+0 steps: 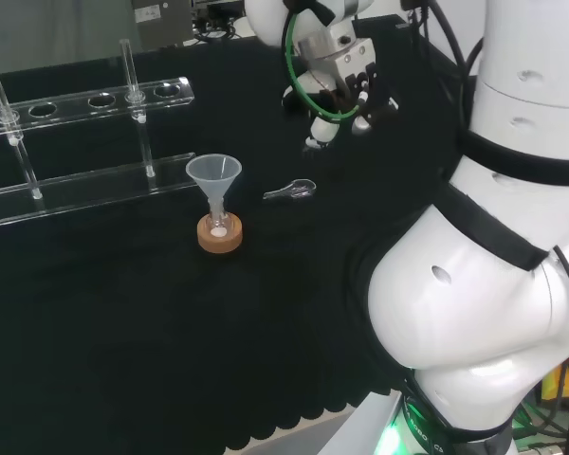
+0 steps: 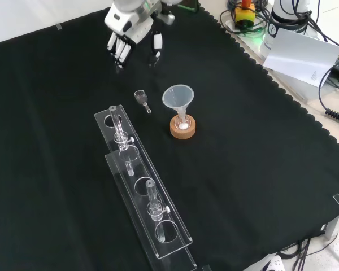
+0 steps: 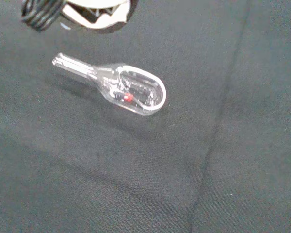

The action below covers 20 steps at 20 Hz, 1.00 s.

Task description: Remove the funnel from the round-bottom flask.

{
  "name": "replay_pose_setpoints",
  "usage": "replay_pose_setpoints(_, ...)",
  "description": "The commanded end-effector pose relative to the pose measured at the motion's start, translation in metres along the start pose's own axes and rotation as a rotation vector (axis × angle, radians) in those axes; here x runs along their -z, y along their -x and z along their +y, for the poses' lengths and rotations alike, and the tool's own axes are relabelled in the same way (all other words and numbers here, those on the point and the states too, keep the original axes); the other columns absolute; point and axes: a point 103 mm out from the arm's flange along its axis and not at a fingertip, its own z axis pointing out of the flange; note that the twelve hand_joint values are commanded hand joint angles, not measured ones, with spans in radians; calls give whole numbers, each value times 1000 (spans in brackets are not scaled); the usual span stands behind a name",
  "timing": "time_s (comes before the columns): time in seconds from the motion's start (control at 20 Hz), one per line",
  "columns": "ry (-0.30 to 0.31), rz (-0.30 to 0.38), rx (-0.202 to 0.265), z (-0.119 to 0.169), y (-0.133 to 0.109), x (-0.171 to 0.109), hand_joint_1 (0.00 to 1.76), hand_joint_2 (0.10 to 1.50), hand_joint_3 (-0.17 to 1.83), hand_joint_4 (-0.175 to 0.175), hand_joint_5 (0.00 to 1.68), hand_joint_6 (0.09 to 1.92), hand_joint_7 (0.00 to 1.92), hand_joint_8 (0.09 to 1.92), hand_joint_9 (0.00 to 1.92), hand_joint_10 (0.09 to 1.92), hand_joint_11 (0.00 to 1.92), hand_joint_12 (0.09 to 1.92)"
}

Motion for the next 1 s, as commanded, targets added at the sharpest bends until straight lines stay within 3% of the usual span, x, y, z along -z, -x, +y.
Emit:
replay_pose_setpoints(0.05,29,-11,-6,-36,-11,23,878,682,569,-42,418,313,453,676,841,87,449,1239)
replay_pose_setpoints(0.35,48,-18,26,-50,-32,48,857,684,568,-42,417,301,461,667,841,87,453,1234)
replay_pose_setpoints(0.75,52,-16,81,-60,-83,78,764,670,554,-38,389,252,457,648,819,87,410,1264)
replay_pose_setpoints(1.0,-6,-13,116,-56,-114,87,731,667,535,-38,378,217,445,642,808,87,399,1283)
